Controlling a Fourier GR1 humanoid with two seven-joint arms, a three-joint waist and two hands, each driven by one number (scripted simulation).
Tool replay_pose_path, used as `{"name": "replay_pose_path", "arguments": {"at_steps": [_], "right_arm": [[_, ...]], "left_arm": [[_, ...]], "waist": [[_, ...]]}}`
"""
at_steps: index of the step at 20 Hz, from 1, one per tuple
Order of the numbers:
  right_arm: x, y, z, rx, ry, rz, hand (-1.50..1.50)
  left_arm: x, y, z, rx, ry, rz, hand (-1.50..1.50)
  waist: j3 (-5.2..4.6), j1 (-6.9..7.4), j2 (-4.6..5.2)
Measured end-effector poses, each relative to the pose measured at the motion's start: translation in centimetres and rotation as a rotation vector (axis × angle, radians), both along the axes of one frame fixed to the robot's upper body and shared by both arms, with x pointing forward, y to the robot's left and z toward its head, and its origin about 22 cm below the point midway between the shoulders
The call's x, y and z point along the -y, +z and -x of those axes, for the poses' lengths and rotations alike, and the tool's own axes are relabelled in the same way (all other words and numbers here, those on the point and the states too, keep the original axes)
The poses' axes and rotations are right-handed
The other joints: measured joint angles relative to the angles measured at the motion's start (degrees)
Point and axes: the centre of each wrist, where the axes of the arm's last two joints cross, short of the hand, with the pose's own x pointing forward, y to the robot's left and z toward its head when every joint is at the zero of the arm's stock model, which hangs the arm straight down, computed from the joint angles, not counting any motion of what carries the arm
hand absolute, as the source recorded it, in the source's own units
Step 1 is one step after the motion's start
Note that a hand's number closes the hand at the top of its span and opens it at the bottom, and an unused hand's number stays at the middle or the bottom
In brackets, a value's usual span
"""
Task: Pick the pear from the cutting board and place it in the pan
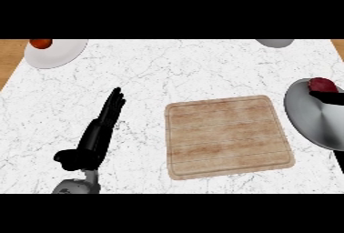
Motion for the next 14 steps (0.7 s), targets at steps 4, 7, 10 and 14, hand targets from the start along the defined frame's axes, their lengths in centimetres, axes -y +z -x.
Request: {"name": "replay_pose_path", "arguments": {"at_steps": [4, 7, 10, 14], "right_arm": [[0.9, -0.1, 0.6, 0.140, -0.017, -0.060, -1.50], [2.2, 0.0, 1.5, 0.210, -0.014, -0.134, -1.50], [4.3, 0.3, 3.2, 0.263, 0.007, -0.212, -1.50], [6.0, -0.3, 5.5, 0.301, 0.087, -0.312, -1.50]], "left_arm": [[-0.4, -0.1, 0.5, 0.000, 0.016, 0.000, 0.00], [-0.5, -0.2, 0.6, -0.009, 0.026, 0.000, 0.00], [-1.2, -0.1, 0.9, -0.009, 0.034, -0.001, 0.00], [-1.4, 0.0, 0.8, -0.017, 0.047, -0.001, 0.00]], "waist": [[-0.06, -0.50, -0.25], [-0.13, -1.15, -0.51], [-0.19, -1.79, -0.77], [-0.26, -2.56, -1.04]]}}
